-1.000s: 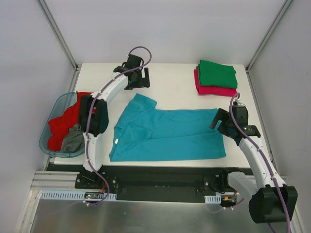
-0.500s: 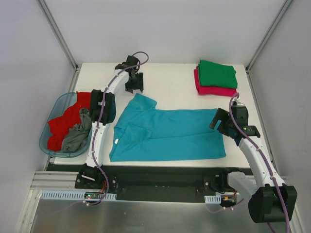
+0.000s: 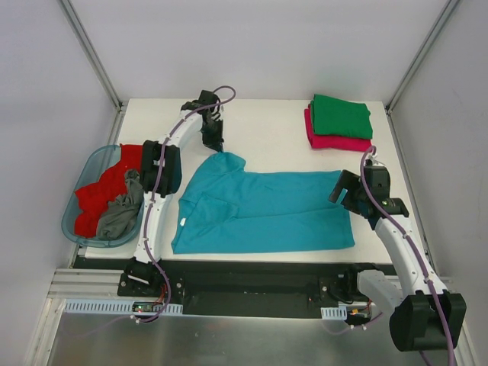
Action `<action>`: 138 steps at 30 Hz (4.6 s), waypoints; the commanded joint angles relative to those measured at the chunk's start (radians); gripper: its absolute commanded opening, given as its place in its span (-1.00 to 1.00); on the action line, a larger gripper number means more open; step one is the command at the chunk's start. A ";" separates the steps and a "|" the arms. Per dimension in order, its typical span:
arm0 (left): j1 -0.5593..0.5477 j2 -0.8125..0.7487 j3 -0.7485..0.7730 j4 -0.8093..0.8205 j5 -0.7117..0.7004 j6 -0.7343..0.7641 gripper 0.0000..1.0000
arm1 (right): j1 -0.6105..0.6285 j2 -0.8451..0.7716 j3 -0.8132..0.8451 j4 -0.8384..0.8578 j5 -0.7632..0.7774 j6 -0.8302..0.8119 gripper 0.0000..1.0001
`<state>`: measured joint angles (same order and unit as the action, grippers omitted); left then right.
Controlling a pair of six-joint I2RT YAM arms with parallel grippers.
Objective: Fold and stack the t-shirts
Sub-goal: Grap the side of the flattened tshirt furthest away from the robot with both arms, then fold the other side of the tshirt into a rectangle
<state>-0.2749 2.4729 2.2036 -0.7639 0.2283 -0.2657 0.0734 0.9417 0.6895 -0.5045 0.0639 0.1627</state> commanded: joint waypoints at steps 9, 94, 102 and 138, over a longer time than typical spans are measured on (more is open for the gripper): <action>-0.012 -0.190 -0.094 0.017 0.066 0.033 -1.00 | -0.014 0.090 0.088 0.006 0.060 0.003 0.93; -0.089 -0.879 -1.068 0.475 0.080 -0.164 -1.00 | -0.090 0.847 0.562 0.129 -0.133 -0.207 -0.99; -0.109 -1.029 -1.196 0.500 0.085 -0.202 -1.00 | -0.075 0.698 0.430 0.155 -0.105 -0.227 -0.99; -0.159 -1.588 -1.618 0.460 0.022 -0.362 -1.00 | -0.084 0.476 0.258 0.204 -0.004 -0.252 -0.99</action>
<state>-0.4129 0.9424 0.6189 -0.2817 0.2310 -0.5896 -0.0051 1.4555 0.9504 -0.3313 0.0845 -0.0715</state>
